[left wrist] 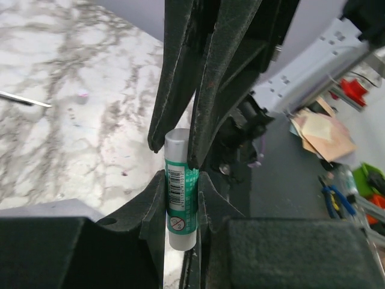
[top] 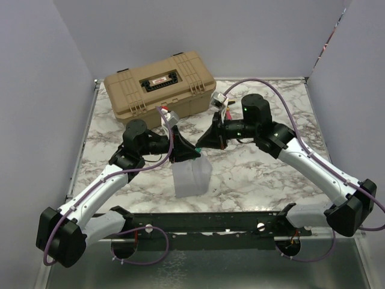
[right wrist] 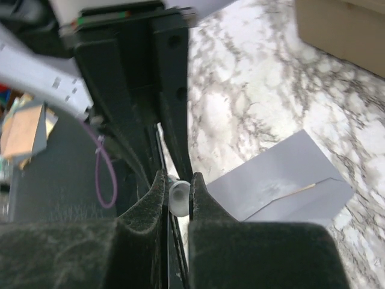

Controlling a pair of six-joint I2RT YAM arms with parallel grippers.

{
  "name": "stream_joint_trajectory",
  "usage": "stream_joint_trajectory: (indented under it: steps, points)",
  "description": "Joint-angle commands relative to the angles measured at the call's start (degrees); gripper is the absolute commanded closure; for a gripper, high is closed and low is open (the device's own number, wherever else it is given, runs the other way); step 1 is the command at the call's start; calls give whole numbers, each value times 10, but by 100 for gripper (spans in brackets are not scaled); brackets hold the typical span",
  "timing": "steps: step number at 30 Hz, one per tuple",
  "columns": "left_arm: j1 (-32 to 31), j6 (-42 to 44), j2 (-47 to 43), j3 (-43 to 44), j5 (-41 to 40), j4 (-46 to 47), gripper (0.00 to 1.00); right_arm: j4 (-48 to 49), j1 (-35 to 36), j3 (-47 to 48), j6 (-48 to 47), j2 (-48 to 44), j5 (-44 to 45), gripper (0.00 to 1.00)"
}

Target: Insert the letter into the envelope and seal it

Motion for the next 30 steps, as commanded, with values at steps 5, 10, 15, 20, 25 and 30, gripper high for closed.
stream_joint_trajectory:
  steps: [5,10,15,20,25,30]
  points:
    - [-1,46,-8,38,-157,-7,100,79,37,14,393,19,267,99]
    - [-1,42,-24,37,-166,-9,100,73,41,3,431,3,304,91]
    - [-1,34,-26,39,-98,-15,100,69,41,-10,291,-45,291,33]
    - [-1,30,-14,41,8,-15,100,20,40,-3,114,-65,191,30]
    - [-1,34,-16,46,60,-15,100,-42,40,12,15,-59,92,31]
    - [-1,42,-20,45,98,-15,100,-76,40,14,-35,-57,69,34]
